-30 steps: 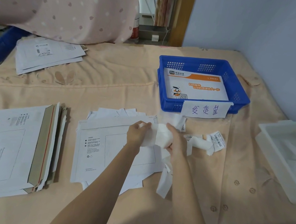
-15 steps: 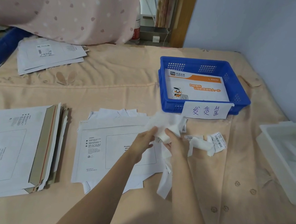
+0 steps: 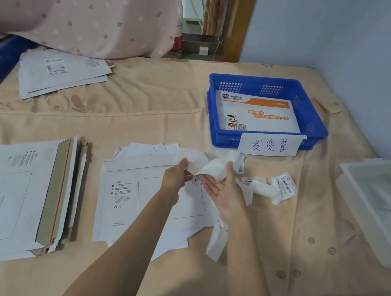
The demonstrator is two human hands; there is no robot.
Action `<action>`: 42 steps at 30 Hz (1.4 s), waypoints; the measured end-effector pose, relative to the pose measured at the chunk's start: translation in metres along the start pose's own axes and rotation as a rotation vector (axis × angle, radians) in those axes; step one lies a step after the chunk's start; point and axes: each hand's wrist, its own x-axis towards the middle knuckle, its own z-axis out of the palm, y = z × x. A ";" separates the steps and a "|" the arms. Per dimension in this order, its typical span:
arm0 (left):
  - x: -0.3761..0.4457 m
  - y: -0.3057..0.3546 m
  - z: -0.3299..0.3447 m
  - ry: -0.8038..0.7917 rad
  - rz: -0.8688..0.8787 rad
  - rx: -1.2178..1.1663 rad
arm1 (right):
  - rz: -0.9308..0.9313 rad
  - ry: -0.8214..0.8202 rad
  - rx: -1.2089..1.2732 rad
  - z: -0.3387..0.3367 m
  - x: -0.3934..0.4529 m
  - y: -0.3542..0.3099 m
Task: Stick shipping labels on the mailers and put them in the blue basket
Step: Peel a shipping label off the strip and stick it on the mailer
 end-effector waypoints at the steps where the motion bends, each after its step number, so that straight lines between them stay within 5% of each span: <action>1: -0.002 0.001 0.001 0.007 0.035 -0.001 | -0.017 0.003 -0.066 0.003 0.001 -0.001; 9: -0.006 0.000 0.012 0.016 0.117 -0.040 | -0.230 0.231 -0.447 0.016 0.010 0.013; 19: -0.005 0.003 0.012 -0.008 -0.086 -0.268 | -0.140 0.142 -0.079 0.012 0.009 0.010; 23: -0.008 0.003 0.014 0.006 -0.009 -0.133 | -0.059 0.226 0.045 0.012 0.005 0.006; 34: -0.028 -0.004 0.029 0.000 0.157 -0.101 | -0.174 0.472 -0.235 0.029 0.006 0.010; 42: -0.021 -0.002 0.032 0.119 0.028 -0.169 | -0.149 0.542 -0.057 0.034 0.002 0.004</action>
